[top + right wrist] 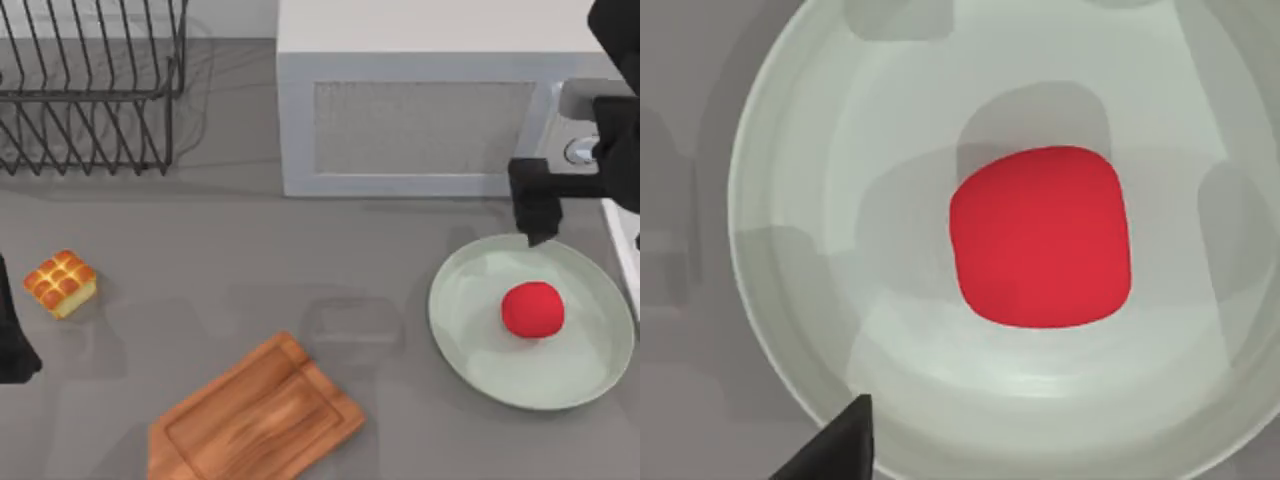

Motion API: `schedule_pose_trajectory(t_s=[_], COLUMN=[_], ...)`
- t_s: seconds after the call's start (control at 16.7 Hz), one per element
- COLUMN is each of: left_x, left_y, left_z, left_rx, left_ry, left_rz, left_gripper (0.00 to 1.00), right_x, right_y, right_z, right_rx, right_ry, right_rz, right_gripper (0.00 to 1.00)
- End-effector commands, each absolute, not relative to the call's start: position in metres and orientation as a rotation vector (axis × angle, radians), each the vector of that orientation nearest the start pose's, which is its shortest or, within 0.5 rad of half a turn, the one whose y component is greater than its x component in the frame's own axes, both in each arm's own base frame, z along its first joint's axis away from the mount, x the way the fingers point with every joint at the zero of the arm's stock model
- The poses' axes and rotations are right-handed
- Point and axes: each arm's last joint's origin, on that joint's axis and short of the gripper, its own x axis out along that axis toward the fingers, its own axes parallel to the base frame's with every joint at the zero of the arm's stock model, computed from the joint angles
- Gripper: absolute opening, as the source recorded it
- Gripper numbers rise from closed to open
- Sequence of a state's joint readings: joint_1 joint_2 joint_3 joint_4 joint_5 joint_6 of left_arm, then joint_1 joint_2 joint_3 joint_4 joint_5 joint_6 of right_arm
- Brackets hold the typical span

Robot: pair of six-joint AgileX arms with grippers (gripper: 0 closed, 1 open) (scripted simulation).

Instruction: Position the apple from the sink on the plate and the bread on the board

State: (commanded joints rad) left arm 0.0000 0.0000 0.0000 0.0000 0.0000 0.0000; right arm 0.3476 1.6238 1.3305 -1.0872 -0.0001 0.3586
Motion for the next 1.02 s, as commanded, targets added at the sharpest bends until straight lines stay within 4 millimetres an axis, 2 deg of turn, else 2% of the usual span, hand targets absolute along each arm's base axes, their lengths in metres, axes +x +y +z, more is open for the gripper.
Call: schedule_pose_trajectory(t_s=[0.24, 0.48, 0.72, 0.84, 1.02], left_x=[0.106, 0.106, 0.106, 0.106, 0.106], left_y=[-0.001, -0.001, -0.001, -0.001, -0.001], left_z=[0.16, 0.16, 0.16, 0.16, 0.16], left_rx=[0.0, 0.0, 0.0, 0.0, 0.0], left_ry=[0.0, 0.0, 0.0, 0.0, 0.0], left_rz=[0.0, 0.0, 0.0, 0.0, 0.0], left_gripper=[1.0, 1.0, 1.0, 1.0, 1.0], right_x=[0.239, 0.175, 0.128, 0.115, 0.107], right_y=[0.071, 0.036, 0.014, 0.008, 0.002], right_z=[0.27, 0.264, 0.228, 0.205, 0.176], right_rx=[0.102, 0.119, 0.092, 0.068, 0.029], right_ry=[1.117, 0.758, 0.408, 0.263, 0.1], right_rz=[0.094, 0.113, 0.087, 0.064, 0.027], right_gripper=[1.0, 1.0, 1.0, 1.0, 1.0])
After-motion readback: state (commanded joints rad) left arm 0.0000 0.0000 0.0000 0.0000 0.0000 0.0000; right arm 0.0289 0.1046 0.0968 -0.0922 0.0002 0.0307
